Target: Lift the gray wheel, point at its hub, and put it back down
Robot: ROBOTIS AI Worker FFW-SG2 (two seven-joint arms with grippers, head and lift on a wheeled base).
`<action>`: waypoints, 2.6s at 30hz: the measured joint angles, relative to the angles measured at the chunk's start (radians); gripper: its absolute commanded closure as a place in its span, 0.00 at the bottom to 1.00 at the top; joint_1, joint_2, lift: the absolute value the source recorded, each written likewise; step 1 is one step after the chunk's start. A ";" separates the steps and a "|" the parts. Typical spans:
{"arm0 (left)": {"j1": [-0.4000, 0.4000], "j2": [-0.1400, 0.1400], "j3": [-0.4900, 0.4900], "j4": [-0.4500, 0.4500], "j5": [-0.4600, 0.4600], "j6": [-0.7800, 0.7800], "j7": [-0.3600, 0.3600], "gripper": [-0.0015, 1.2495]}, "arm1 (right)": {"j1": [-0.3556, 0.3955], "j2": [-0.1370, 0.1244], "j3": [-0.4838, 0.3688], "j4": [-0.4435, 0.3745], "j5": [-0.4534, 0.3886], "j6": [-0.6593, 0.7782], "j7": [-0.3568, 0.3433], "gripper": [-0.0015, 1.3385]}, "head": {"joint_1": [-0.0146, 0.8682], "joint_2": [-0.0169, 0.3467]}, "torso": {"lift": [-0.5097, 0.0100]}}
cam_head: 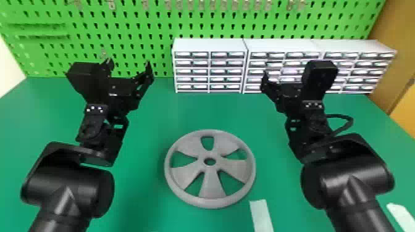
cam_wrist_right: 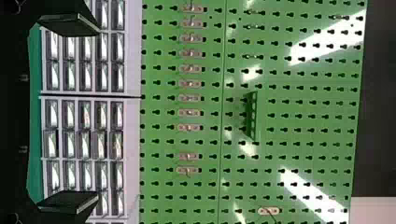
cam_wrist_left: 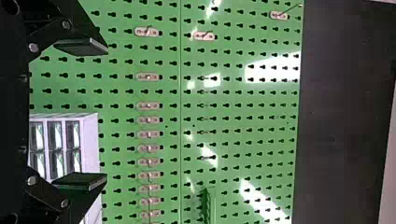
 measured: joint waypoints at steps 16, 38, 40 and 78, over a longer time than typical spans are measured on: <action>0.003 0.000 0.000 0.000 -0.005 0.000 -0.006 0.25 | 0.011 0.003 -0.008 -0.005 -0.007 0.001 0.000 0.05 | 0.80 0.18 | 0.81; 0.001 0.000 0.004 0.004 0.004 0.012 -0.022 0.25 | 0.004 -0.005 -0.004 -0.005 -0.014 0.002 0.000 0.05 | 0.80 0.18 | 0.81; 0.001 0.000 0.004 0.006 0.005 0.012 -0.022 0.25 | 0.004 -0.005 -0.004 -0.005 -0.015 0.002 0.000 0.05 | 0.80 0.18 | 0.81; 0.000 -0.005 0.014 0.009 0.012 0.015 -0.028 0.25 | 0.004 0.002 -0.016 -0.005 -0.018 0.002 0.000 0.05 | 0.80 0.18 | 0.81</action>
